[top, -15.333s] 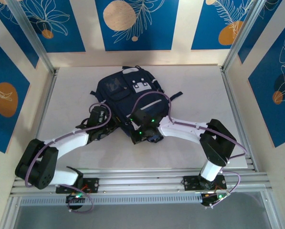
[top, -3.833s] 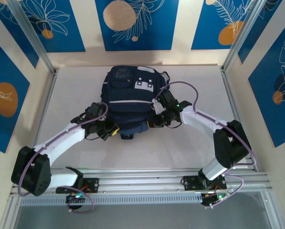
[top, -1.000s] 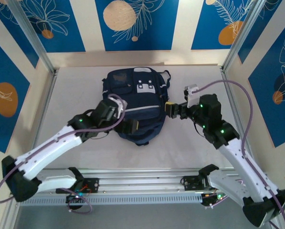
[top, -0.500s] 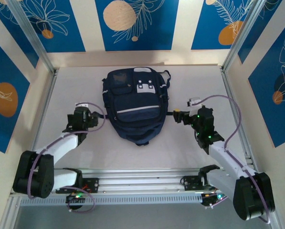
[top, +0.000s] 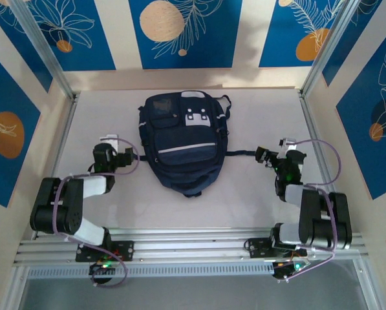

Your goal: Pack the student bag

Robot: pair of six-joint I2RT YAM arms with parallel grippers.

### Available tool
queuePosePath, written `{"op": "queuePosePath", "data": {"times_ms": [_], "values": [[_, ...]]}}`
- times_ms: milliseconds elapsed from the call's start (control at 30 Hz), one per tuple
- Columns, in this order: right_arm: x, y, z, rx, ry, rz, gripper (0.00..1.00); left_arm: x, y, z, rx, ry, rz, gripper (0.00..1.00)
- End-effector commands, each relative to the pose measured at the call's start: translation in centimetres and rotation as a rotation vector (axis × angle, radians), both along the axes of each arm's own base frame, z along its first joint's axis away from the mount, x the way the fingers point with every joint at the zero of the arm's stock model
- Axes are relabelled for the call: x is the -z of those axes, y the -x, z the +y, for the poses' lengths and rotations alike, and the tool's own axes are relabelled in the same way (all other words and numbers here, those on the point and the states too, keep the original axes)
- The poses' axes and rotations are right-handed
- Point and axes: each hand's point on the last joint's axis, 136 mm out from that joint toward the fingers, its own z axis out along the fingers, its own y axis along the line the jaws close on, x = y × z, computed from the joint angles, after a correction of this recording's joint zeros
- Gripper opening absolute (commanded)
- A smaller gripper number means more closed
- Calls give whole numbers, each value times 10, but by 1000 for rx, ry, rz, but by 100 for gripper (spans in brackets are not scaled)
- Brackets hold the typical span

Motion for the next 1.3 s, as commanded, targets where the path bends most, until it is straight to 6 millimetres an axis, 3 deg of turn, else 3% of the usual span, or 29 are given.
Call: {"op": "queuePosePath", "data": {"times_ms": [0,100,167,400,533,633,1267], "values": [[-17,-14,36,-162,35,-129,100,-11,-3,-19,120,-1,-99,100],[-4,-32,60,-250,104,-8,99,-10,-3,-20,120,-11,-91,100],[-6,-33,50,-203,75,-38,99,-9,-4,-20,121,-13,-87,100],[-5,-35,51,-202,88,-22,99,-9,-5,-21,121,-11,-88,100],[-5,-35,50,-171,127,-27,99,-11,0,-35,226,18,-104,100],[-5,-35,51,-183,113,-22,99,-9,-4,-23,157,19,-84,100],[-5,-35,50,-181,112,-23,99,-10,-3,-23,154,11,-94,100]]}}
